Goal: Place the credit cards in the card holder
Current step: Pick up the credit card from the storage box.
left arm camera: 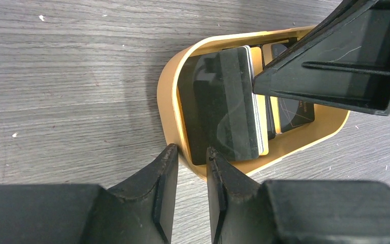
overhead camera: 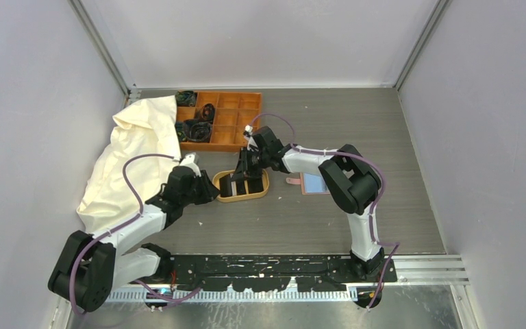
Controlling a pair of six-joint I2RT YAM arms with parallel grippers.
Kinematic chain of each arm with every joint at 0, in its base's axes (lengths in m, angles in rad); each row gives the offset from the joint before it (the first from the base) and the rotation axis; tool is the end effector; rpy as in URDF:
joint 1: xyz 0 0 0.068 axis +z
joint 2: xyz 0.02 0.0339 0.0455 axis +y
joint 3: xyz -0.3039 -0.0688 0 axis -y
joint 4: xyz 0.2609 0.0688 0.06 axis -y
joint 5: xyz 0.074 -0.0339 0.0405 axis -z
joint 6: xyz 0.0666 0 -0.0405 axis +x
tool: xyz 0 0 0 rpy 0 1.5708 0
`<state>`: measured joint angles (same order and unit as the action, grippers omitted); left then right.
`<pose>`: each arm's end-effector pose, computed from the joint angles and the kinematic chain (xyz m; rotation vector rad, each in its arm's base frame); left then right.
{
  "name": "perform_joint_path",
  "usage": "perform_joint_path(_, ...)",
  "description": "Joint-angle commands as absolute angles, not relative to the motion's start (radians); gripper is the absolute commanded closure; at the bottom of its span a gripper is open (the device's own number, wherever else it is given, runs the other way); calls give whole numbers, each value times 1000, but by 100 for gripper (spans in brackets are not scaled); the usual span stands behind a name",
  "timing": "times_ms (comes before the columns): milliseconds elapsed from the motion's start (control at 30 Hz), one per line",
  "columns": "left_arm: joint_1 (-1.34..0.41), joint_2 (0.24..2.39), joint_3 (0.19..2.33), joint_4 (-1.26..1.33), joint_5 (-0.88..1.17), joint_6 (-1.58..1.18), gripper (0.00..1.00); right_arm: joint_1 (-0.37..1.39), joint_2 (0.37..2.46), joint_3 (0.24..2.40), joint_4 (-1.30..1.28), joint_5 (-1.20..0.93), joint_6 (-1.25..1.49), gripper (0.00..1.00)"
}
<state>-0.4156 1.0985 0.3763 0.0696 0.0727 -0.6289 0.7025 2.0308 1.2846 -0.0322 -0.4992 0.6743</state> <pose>0.2073 -0.0968 0.1714 -0.2038 2.2925 -0.6400 0.3469 0.3355 0.1597 -0.3111 2.5728 1.1921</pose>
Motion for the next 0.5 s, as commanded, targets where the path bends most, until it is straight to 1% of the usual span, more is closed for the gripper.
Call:
perform_joint_path(0, -411, 1107, 383, 135, 109, -635, 73, 691, 1989, 1276, 92, -579, 738, 79)
perform_joint_path(167, -411, 1117, 387, 142, 125, -638, 73, 691, 2012, 1286, 79, -588, 740, 77)
perform_joint_path(367, -411, 1132, 388, 157, 145, -642, 74, 694, 2033, 1301, 67, -606, 740, 67)
perform_joint_path(467, -412, 1141, 390, 164, 154, -644, 74, 699, 2046, 1311, 44, -599, 724, 65)
